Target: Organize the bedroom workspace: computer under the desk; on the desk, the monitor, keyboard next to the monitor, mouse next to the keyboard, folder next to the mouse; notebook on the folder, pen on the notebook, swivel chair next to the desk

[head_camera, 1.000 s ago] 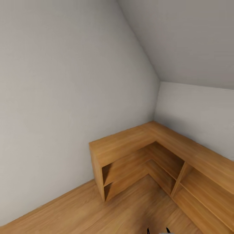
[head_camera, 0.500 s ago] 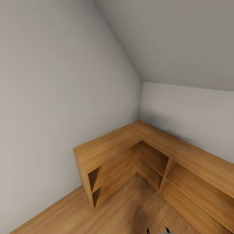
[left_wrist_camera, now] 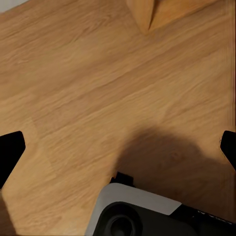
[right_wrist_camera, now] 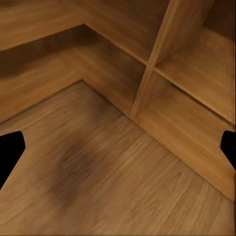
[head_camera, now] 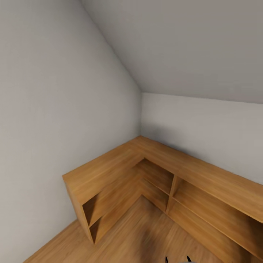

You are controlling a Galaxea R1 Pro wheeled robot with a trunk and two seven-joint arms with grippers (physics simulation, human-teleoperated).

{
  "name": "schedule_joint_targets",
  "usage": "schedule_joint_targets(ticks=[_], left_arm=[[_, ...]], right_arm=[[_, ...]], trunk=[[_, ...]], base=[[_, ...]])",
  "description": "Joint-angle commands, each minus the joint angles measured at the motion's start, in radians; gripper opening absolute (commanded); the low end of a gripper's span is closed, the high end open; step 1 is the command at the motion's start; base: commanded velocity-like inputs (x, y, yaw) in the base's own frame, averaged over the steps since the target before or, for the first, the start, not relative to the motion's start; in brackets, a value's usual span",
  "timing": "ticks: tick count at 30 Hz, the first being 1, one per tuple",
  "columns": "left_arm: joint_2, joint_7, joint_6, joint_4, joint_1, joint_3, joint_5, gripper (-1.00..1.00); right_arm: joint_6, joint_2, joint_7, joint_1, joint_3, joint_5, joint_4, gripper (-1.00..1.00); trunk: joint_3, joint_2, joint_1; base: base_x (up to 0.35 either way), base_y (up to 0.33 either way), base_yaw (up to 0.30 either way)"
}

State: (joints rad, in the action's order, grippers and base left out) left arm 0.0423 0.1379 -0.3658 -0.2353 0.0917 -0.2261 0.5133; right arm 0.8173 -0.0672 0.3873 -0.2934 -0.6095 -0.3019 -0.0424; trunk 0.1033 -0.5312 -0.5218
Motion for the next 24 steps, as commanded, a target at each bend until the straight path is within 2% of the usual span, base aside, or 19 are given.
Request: schedule_joint_targets(ticks=[1, 7, 16, 24], left_arm=[[0.001, 0.008, -0.002, -0.001, 0.0, -0.009, 0.002, 1.0], [0.001, 0.008, -0.003, -0.001, 0.0, -0.009, 0.003, 1.0], [-0.001, 0.008, -0.004, -0.001, 0.0, -0.01, 0.002, 1.0], [-0.001, 0.008, -0.004, -0.001, 0.0, -0.015, 0.001, 1.0]], right_arm=[[0.002, 0.0, 0.005, -0.001, -0.009, -0.005, 0.001, 1.0], [0.002, 0.0, 0.005, -0.001, -0.009, -0.005, 0.001, 1.0], [0.002, 0.0, 0.005, -0.001, -0.009, -0.005, 0.001, 1.0], [0.002, 0.0, 0.005, -0.001, -0.009, -0.005, 0.001, 1.0]], trunk=[[0.001, -0.002, -0.001], [-0.001, -0.002, -0.001], [-0.006, -0.002, -0.001], [-0.01, -0.002, -0.001]], base=[[0.295, 0.015, -0.299], [0.31, 0.093, -0.299], [0.113, 0.064, -0.298], [0.241, 0.12, -0.298]])
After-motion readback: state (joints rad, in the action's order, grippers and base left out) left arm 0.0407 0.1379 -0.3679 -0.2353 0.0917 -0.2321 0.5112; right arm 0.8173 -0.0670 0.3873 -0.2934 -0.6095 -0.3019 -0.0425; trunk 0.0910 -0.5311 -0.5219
